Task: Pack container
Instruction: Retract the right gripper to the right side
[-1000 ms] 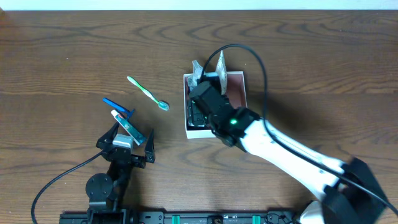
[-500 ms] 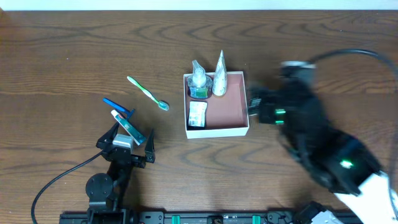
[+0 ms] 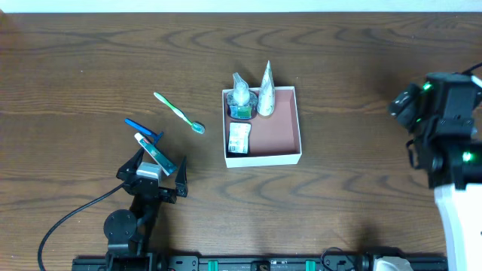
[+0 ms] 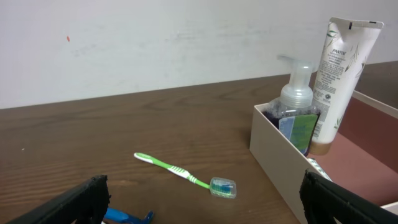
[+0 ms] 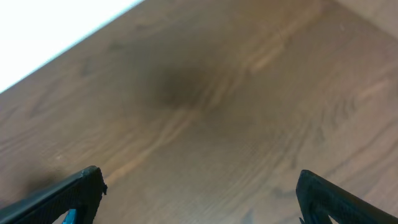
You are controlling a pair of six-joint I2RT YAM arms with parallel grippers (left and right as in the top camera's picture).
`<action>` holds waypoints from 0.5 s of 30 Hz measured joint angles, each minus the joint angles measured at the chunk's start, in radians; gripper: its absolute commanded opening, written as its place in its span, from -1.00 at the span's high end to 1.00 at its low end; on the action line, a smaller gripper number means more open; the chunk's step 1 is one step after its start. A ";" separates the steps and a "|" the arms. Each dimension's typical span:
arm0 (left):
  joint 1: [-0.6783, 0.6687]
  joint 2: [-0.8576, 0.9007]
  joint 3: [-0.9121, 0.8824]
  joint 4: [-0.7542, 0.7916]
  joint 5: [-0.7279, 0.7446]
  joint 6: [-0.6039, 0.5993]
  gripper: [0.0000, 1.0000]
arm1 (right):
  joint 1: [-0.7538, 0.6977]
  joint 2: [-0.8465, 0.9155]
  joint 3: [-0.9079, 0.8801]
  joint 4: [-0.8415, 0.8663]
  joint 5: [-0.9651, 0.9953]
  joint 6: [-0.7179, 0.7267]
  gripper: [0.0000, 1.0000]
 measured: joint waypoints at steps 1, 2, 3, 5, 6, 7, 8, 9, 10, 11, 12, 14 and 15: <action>0.000 0.000 0.000 0.000 0.000 0.000 -0.96 | -0.027 0.021 0.000 0.002 -0.019 0.000 -0.98; 0.000 0.000 0.000 0.000 0.000 0.000 -0.96 | -0.061 0.048 0.000 0.004 -0.044 0.000 -0.98; 0.000 0.000 0.000 0.000 0.000 0.000 -0.96 | -0.092 0.078 0.000 0.003 -0.066 0.000 -0.99; 0.000 0.000 0.000 0.005 0.000 -0.005 -0.96 | -0.136 0.133 0.000 0.002 -0.099 0.000 -0.99; 0.000 0.000 0.000 0.007 0.000 -0.012 -0.96 | -0.151 0.158 0.000 0.000 -0.112 0.000 -0.98; 0.000 0.000 0.000 0.007 0.001 -0.022 -0.96 | -0.164 0.183 0.000 -0.005 -0.122 0.000 -0.99; 0.000 0.000 0.000 0.006 0.000 -0.032 -0.96 | -0.168 0.212 0.000 -0.011 -0.131 0.000 -0.98; 0.000 0.000 0.000 0.006 0.001 -0.043 -0.96 | -0.172 0.230 0.000 -0.018 -0.140 0.000 -0.98; 0.000 0.000 0.001 0.001 0.000 -0.059 -0.96 | -0.172 0.246 0.000 -0.023 -0.148 0.000 -0.98; 0.000 0.002 0.004 -0.007 0.000 -0.077 -0.96 | -0.172 0.261 0.000 -0.028 -0.154 0.000 -0.99; 0.000 0.009 0.014 -0.027 0.000 -0.095 -0.96 | -0.174 0.277 0.000 -0.030 -0.159 0.000 -0.99; 0.000 0.041 0.038 -0.080 0.000 -0.133 -0.96 | -0.175 0.297 0.000 -0.031 -0.165 0.000 -0.99; 0.000 0.065 0.052 -0.104 0.000 -0.146 -0.96 | -0.175 0.305 0.000 -0.031 -0.166 0.000 -0.99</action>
